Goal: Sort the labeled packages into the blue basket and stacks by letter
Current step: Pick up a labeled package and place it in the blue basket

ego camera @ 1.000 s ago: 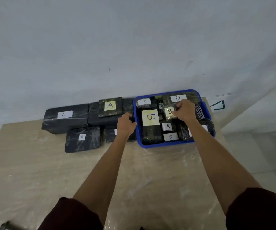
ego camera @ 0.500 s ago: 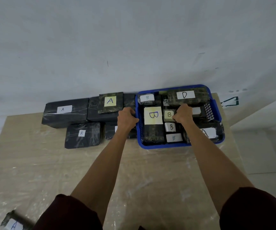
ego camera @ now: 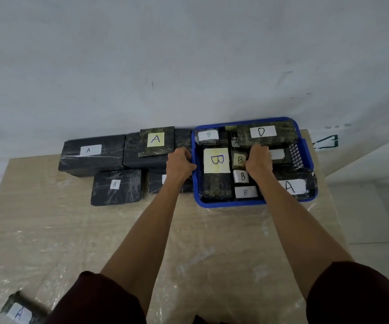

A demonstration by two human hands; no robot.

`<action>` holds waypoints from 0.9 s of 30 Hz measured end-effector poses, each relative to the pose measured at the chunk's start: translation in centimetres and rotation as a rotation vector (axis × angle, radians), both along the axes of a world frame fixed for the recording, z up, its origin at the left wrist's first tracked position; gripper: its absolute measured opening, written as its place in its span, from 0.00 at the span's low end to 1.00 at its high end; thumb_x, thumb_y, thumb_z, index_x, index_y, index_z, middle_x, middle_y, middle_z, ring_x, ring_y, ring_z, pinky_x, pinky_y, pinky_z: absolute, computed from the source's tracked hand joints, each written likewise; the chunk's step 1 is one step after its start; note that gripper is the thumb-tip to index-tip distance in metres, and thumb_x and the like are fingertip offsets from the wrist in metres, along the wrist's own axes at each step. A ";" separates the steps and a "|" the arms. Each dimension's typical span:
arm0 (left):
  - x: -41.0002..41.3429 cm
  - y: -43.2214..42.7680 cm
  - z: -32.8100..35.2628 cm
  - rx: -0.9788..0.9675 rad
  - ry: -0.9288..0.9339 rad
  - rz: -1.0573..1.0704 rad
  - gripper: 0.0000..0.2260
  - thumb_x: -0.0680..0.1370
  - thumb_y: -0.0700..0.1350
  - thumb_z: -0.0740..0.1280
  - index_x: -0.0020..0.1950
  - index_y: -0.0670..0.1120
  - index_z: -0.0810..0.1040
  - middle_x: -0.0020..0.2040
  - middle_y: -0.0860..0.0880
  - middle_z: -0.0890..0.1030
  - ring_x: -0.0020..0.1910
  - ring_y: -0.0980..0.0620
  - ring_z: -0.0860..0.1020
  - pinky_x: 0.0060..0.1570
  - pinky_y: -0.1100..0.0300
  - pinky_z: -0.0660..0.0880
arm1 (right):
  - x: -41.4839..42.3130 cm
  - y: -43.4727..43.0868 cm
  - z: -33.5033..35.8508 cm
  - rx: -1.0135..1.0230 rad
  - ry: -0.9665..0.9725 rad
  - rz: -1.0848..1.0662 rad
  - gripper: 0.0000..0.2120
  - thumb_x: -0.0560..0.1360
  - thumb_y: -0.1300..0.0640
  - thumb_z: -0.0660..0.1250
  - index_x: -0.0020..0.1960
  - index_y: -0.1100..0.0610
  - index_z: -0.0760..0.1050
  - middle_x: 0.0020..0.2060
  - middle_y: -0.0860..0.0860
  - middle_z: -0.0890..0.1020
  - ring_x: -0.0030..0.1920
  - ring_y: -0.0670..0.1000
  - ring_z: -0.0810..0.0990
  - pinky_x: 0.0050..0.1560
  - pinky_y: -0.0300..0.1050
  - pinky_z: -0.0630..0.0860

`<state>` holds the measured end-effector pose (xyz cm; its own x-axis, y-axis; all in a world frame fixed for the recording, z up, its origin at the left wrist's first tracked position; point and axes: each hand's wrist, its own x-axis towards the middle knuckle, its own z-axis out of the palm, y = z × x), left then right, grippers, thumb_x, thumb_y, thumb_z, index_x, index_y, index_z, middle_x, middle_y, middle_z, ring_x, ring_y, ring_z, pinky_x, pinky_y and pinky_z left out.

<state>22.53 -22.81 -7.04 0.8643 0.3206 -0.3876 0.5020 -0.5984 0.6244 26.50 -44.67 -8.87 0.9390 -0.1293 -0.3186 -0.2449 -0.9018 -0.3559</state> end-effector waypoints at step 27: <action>-19.6 24.4 3.0 -0.007 -0.126 -0.204 0.06 0.75 0.35 0.70 0.50 0.41 0.84 0.41 0.46 0.83 0.39 0.49 0.81 0.42 0.53 0.82 | -19.2 23.7 3.5 0.285 -0.136 0.314 0.06 0.76 0.61 0.68 0.45 0.60 0.83 0.43 0.57 0.84 0.50 0.58 0.81 0.54 0.52 0.78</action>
